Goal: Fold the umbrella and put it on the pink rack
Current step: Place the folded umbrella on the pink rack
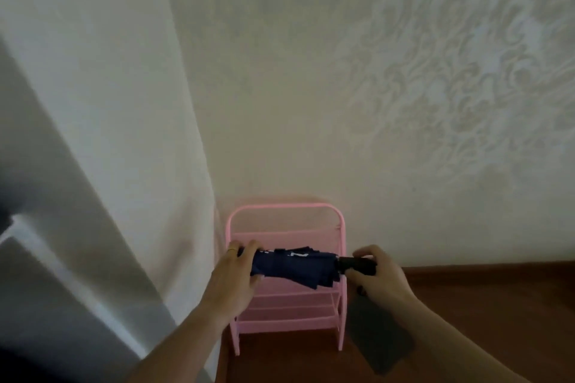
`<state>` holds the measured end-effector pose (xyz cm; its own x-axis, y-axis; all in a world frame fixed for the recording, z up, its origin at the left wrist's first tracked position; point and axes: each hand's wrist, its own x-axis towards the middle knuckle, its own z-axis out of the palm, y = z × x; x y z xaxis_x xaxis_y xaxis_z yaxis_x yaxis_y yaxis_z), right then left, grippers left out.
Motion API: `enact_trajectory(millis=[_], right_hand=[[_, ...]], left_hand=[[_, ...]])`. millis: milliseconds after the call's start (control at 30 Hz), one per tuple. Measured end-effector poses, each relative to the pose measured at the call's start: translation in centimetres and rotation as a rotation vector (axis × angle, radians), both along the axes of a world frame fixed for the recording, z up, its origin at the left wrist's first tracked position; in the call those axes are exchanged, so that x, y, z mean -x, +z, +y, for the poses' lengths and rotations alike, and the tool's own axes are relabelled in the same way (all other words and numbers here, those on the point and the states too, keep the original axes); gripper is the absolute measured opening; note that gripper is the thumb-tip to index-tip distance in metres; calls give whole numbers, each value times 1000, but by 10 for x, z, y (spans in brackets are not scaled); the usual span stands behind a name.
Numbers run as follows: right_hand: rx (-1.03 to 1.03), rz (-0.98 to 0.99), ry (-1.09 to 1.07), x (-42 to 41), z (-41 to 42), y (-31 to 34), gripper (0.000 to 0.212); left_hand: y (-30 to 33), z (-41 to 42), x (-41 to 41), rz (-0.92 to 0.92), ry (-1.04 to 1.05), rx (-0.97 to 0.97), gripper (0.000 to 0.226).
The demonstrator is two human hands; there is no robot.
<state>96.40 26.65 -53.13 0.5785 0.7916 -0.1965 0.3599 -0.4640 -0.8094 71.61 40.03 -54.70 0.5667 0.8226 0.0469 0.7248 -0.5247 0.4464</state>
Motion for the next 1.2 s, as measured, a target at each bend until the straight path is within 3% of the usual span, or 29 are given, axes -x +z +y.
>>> enact_trajectory(millis=[167,333,600,800,900,1033,1133,1200], right_hand=[[58,-113,38,-31,89,-83,39],[203,-193,119,-40,125,-152,48],[421,-367,352,-38,140,-195,40],[234,-510,288,-37,161,-210,26],[259,-605,320,-32,164,-223,20],[267,-819,466,-22,159,-234,27],[247,-850,586,-14,158,-249,23],[257,-874,584,-9,158,-263,27]], left_hand=[[-83,76,-24,39,-13,12,46],[-144,119,-32,52,-48,58,42],[-202,139,-43,119,-45,149,40],[-213,152,-51,183,-36,131,40],[-224,143,-56,298,-37,42,43],[-233,132,-57,317,-108,-215,33],[-249,119,-53,311,-268,-229,34],[-259,118,-51,343,-290,-188,62]])
